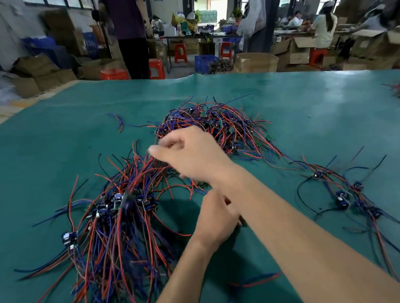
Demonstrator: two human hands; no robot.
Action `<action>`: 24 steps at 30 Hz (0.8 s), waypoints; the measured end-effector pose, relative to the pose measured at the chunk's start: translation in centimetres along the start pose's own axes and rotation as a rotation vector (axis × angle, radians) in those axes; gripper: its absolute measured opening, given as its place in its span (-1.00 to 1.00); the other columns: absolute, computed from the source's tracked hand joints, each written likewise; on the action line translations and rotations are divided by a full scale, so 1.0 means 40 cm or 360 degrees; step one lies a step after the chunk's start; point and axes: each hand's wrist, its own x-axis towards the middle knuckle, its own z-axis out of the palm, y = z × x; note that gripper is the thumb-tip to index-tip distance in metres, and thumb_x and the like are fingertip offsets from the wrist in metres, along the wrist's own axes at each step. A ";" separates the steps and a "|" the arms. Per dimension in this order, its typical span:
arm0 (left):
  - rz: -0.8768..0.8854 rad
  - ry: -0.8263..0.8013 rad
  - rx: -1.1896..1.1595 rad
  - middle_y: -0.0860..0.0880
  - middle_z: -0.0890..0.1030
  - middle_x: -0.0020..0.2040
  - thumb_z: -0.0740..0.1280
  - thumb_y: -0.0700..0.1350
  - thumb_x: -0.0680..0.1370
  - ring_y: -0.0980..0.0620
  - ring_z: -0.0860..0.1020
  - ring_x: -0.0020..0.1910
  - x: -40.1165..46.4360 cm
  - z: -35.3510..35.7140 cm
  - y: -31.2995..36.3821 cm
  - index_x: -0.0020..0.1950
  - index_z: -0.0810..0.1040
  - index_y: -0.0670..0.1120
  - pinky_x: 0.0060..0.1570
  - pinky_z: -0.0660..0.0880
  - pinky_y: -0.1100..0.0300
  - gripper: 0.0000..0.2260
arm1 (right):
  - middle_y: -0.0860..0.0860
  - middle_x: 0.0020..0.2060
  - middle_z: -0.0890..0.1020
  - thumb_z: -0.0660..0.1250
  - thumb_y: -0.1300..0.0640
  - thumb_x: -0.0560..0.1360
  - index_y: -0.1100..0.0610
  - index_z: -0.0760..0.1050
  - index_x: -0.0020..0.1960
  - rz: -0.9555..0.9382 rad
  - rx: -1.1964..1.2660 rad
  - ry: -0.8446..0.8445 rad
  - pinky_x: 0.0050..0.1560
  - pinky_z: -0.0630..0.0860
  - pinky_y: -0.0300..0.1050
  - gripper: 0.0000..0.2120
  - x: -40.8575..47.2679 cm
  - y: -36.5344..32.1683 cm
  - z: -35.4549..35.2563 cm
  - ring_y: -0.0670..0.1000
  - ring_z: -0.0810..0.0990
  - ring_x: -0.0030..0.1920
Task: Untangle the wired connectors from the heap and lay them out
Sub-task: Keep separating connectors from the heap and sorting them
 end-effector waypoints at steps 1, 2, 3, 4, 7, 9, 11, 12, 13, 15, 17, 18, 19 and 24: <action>-0.0050 -0.0008 -0.0017 -0.23 0.66 -0.23 0.24 -0.30 0.45 0.09 0.55 -0.32 0.003 0.004 0.000 -0.12 0.58 -0.26 -0.31 0.52 0.16 -0.88 | -0.07 -0.22 0.69 0.44 -0.14 0.49 0.03 0.68 -0.11 0.0028 -0.0146 0.0079 0.09 0.61 0.00 -0.76 0.029 0.022 -0.015 0.08 0.67 -0.06; -0.0093 -0.0025 -0.0034 -0.22 0.65 -0.28 0.24 -0.34 0.50 0.08 0.53 -0.40 0.005 0.008 0.001 -0.08 0.58 -0.25 -0.42 0.49 0.21 -0.87 | -0.04 -0.14 0.72 0.44 -0.08 0.48 0.00 0.66 -0.14 0.0088 -0.0272 0.0178 0.12 0.58 -0.05 -0.84 0.057 0.050 -0.035 0.09 0.67 0.00; -0.0121 -0.0044 -0.0050 -0.18 0.64 -0.32 0.24 -0.34 0.54 0.05 0.52 -0.44 0.007 0.010 0.001 -0.02 0.57 -0.22 -0.46 0.45 0.23 -0.86 | 0.00 -0.05 0.73 0.43 -0.02 0.47 -0.03 0.66 -0.12 0.0181 -0.0390 0.0253 0.15 0.57 -0.07 -0.92 0.082 0.083 -0.056 0.12 0.67 0.06; -0.0138 -0.0060 -0.0066 -0.14 0.63 -0.34 0.24 -0.32 0.57 0.03 0.51 -0.44 0.007 0.011 -0.002 0.02 0.57 -0.18 -0.48 0.44 0.24 -0.86 | 0.04 0.04 0.72 0.40 0.05 0.47 -0.03 0.68 -0.04 0.0294 -0.0511 0.0301 0.19 0.56 -0.06 -0.89 0.103 0.119 -0.078 0.14 0.65 0.12; -0.0144 -0.0073 -0.0080 -0.07 0.63 -0.36 0.24 -0.31 0.59 0.02 0.52 -0.44 0.008 0.008 -0.004 0.04 0.57 -0.15 -0.46 0.44 0.23 -0.85 | 0.14 0.25 0.62 0.30 0.17 0.47 0.02 0.65 0.18 0.0563 -0.0766 0.0263 0.27 0.53 0.02 -0.68 0.140 0.243 -0.129 0.21 0.58 0.24; -0.0159 -0.0078 -0.0088 -0.08 0.63 -0.35 0.22 -0.32 0.59 0.01 0.51 -0.44 0.009 0.007 -0.003 0.05 0.56 -0.17 -0.47 0.44 0.23 -0.85 | 0.16 0.22 0.64 0.32 0.15 0.50 0.05 0.66 0.16 0.0625 -0.0813 0.0176 0.20 0.54 -0.05 -0.73 0.139 0.302 -0.137 0.21 0.60 0.18; -0.0178 -0.0073 -0.0088 -0.10 0.63 -0.34 0.22 -0.32 0.59 0.02 0.52 -0.43 0.009 0.006 0.000 0.06 0.55 -0.17 -0.47 0.44 0.24 -0.85 | 0.13 0.09 0.71 0.37 0.13 0.52 0.05 0.69 0.02 0.0625 -0.0746 0.0211 0.06 0.52 -0.13 -0.85 0.134 0.334 -0.137 0.17 0.63 0.06; -0.0184 -0.0072 -0.0090 -0.11 0.64 -0.33 0.22 -0.31 0.59 0.02 0.52 -0.43 0.009 0.006 0.001 0.06 0.56 -0.17 -0.47 0.45 0.24 -0.84 | 0.10 0.05 0.73 0.39 0.15 0.51 0.02 0.70 -0.04 0.0607 -0.0709 0.0262 0.07 0.53 -0.13 -0.88 0.132 0.343 -0.139 0.16 0.64 0.06; -0.0189 -0.0071 -0.0092 -0.12 0.64 -0.33 0.22 -0.31 0.59 0.03 0.52 -0.44 0.009 0.005 0.001 0.07 0.56 -0.17 -0.46 0.45 0.24 -0.84 | 0.08 0.02 0.74 0.40 0.17 0.50 -0.02 0.70 -0.10 0.0576 -0.0683 0.0326 0.11 0.54 -0.12 -0.87 0.132 0.347 -0.144 0.16 0.66 0.07; -0.0196 -0.0068 -0.0095 -0.13 0.64 -0.32 0.22 -0.31 0.59 0.03 0.52 -0.44 0.007 0.004 0.003 0.06 0.56 -0.17 -0.46 0.45 0.23 -0.84 | 0.04 -0.03 0.75 0.42 0.22 0.46 -0.06 0.67 -0.20 0.0516 -0.0685 0.0458 0.13 0.56 -0.10 -0.81 0.126 0.346 -0.156 0.15 0.67 0.07; -0.0204 -0.0070 -0.0101 -0.13 0.64 -0.32 0.22 -0.31 0.59 0.04 0.52 -0.44 0.007 0.005 0.004 0.07 0.56 -0.17 -0.46 0.45 0.23 -0.85 | 0.02 -0.09 0.75 0.44 0.21 0.43 -0.09 0.61 -0.28 0.0479 -0.0658 0.0634 0.07 0.55 -0.11 -0.78 0.113 0.345 -0.176 0.15 0.67 0.04; -0.0209 -0.0069 -0.0105 -0.12 0.64 -0.32 0.22 -0.31 0.59 0.04 0.52 -0.44 0.007 0.005 0.005 0.07 0.56 -0.17 -0.46 0.45 0.23 -0.85 | 0.01 -0.13 0.74 0.44 0.21 0.42 -0.08 0.61 -0.29 0.0469 -0.0619 0.0728 0.03 0.53 -0.13 -0.79 0.105 0.346 -0.190 0.14 0.67 0.01; -0.0209 -0.0067 -0.0110 -0.12 0.64 -0.32 0.22 -0.32 0.59 0.04 0.52 -0.44 0.007 0.005 0.004 0.07 0.56 -0.17 -0.47 0.45 0.23 -0.85 | 0.01 -0.17 0.74 0.45 0.20 0.41 -0.06 0.64 -0.29 0.0461 -0.0554 0.0812 -0.01 0.52 -0.15 -0.82 0.097 0.347 -0.206 0.13 0.68 -0.02; -0.0212 -0.0065 -0.0141 -0.12 0.63 -0.33 0.22 -0.32 0.60 0.04 0.51 -0.45 0.010 0.003 -0.001 0.08 0.55 -0.19 -0.48 0.43 0.24 -0.86 | 0.04 -0.35 0.68 0.46 0.35 0.42 0.12 0.63 -0.27 0.0471 0.0622 0.0998 -0.10 0.64 -0.01 -0.83 0.017 0.324 -0.296 0.02 0.63 -0.35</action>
